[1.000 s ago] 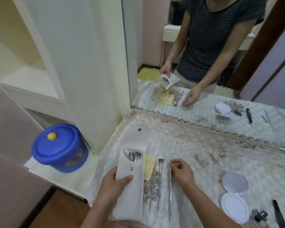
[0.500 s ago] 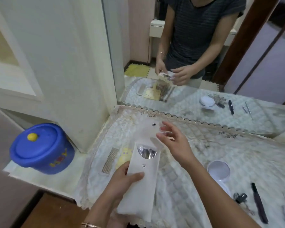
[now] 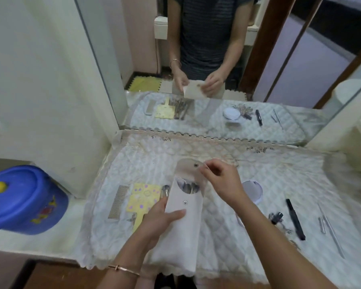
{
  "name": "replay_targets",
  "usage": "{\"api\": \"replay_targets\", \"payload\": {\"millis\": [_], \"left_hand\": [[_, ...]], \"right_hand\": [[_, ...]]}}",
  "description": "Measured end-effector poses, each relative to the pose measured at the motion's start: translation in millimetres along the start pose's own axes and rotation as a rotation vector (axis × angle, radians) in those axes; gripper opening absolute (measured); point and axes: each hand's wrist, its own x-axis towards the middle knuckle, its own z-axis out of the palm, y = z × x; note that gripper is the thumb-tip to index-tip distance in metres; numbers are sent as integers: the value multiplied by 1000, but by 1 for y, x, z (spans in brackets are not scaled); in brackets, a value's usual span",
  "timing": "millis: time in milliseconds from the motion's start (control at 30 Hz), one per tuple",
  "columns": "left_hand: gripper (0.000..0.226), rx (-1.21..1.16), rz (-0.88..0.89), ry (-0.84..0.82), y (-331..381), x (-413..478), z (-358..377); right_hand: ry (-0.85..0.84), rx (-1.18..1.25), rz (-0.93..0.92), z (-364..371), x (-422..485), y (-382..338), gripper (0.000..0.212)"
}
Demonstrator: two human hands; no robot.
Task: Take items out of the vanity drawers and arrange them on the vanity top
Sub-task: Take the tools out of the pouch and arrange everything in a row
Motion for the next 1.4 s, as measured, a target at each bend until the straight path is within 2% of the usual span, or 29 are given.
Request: {"api": "replay_targets", "payload": {"millis": [133, 267, 533, 667, 867, 1067, 1233, 1400], "left_hand": [[20, -65, -22, -10, 6, -1, 9], [15, -161, -67, -28, 10, -4, 10], [16, -191, -68, -17, 15, -12, 8], [12, -181, -71, -1, 17, -15, 7], [13, -163, -68, 23, 17, -17, 6], [12, -149, -49, 19, 22, -18, 7], [12, -119, -27, 16, 26, -17, 6], [12, -78, -8, 29, 28, -17, 10]], "right_hand": [[-183, -128, -80, 10, -22, 0, 11], [-240, -199, -101, 10, -35, 9, 14], [-201, -219, -116, 20, -40, 9, 15], [-242, -312, -175, 25, -43, 8, 25], [-206, -455, -293, 29, -49, 8, 44], [-104, -616, -438, 27, -47, 12, 27], [-96, -564, -440, 29, -49, 12, 30], [-114, -486, -371, 28, -46, 10, 41]]}}
